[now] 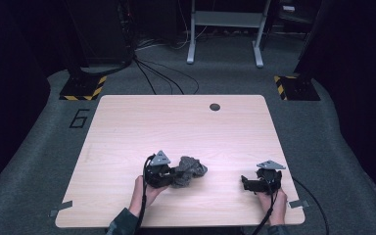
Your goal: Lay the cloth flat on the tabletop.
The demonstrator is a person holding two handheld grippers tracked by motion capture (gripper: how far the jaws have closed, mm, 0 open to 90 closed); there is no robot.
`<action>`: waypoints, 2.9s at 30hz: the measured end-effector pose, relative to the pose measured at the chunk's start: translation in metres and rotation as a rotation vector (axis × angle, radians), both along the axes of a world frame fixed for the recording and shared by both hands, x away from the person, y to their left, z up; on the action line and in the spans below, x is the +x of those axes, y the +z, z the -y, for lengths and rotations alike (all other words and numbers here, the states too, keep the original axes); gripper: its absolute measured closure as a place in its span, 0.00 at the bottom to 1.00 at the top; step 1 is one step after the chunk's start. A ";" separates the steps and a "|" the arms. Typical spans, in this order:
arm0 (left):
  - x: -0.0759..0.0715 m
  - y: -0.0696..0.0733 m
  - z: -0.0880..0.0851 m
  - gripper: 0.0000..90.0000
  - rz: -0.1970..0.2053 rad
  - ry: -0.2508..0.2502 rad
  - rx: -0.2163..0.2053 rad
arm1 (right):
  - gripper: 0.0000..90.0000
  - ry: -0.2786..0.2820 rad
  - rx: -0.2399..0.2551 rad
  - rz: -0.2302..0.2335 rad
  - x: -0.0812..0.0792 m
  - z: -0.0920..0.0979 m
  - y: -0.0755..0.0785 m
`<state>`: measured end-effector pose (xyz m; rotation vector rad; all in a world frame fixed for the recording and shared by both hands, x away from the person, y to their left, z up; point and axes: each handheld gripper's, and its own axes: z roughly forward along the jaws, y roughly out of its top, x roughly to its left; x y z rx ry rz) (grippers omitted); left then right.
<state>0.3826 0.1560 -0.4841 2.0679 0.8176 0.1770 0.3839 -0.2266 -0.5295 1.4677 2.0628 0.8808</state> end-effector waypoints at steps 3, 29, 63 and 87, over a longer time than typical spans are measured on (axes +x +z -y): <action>-0.001 -0.011 0.000 0.64 -0.029 0.011 -0.001 | 0.07 0.012 -0.002 0.008 -0.001 0.000 0.000; 0.002 0.010 -0.005 0.80 0.026 0.092 -0.002 | 0.74 0.399 0.124 -0.007 -0.003 -0.132 0.044; -0.008 0.019 -0.062 0.36 -0.017 0.158 -0.116 | 0.55 0.402 0.148 -0.075 -0.015 -0.094 0.063; -0.002 -0.016 -0.036 0.96 -0.058 0.077 0.004 | 0.97 0.348 0.022 -0.100 0.029 -0.124 0.053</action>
